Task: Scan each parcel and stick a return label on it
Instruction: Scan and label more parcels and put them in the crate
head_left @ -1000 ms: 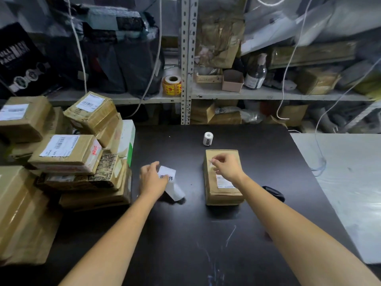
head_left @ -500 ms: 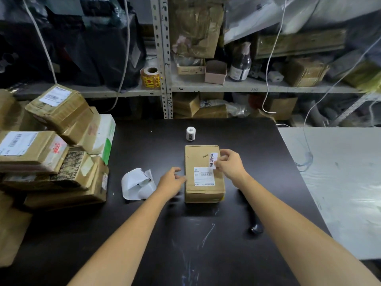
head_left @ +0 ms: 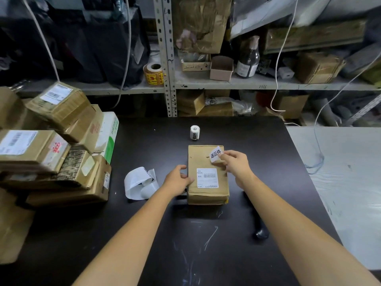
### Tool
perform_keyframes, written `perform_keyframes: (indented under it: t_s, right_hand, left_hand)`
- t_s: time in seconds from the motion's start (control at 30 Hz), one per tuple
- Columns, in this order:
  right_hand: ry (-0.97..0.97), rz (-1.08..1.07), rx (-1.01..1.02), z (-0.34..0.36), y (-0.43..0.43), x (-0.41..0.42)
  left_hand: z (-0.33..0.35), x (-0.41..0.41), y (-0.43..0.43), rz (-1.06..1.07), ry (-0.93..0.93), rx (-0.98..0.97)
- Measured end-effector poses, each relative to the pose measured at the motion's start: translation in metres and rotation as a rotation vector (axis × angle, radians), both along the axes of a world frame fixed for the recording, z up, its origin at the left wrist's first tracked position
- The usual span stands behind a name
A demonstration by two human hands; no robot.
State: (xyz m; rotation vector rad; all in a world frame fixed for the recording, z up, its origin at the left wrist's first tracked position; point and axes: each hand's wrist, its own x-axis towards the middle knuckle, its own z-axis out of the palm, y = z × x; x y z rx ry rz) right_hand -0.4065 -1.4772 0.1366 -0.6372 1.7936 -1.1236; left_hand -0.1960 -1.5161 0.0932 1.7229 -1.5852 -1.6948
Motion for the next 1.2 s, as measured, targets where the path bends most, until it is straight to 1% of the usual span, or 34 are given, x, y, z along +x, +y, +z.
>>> perform_keyframes:
  t_s: [0.07,0.17,0.4,0.5,0.7,0.8,1.0,1.13,1.2]
  right_hand:
    - [0.000,0.017,0.028,-0.004,0.000,-0.001]
    - [0.068,0.067,0.095,-0.009,0.000,0.000]
    - [0.319,0.090,0.117,-0.018,-0.002,-0.001]
    - [0.352,0.087,0.112,-0.021,-0.002,0.000]
    - [0.488,0.158,0.121,-0.024,-0.002,0.001]
    - [0.544,0.161,0.136,-0.025,0.000,0.001]
    - [0.514,0.150,0.131,-0.025,0.001,-0.001]
    - [0.439,0.099,0.107,-0.029,0.005,-0.009]
    - [0.367,0.076,0.096,-0.032,0.007,-0.014]
  left_hand:
    - [0.001,-0.002,0.001,0.042,0.057,0.065]
    - [0.004,-0.005,0.002,0.074,0.101,0.112]
    - [0.006,-0.005,0.008,0.042,0.095,0.121]
    - [0.005,-0.004,0.009,0.046,0.126,0.129]
    - [0.009,-0.003,0.010,0.036,0.127,0.127]
    - [0.010,-0.002,0.012,0.036,0.126,0.115]
    - [0.012,-0.001,0.014,0.035,0.130,0.107]
    - [0.012,-0.001,0.014,0.039,0.136,0.108]
    - [0.012,0.000,0.014,0.037,0.136,0.111]
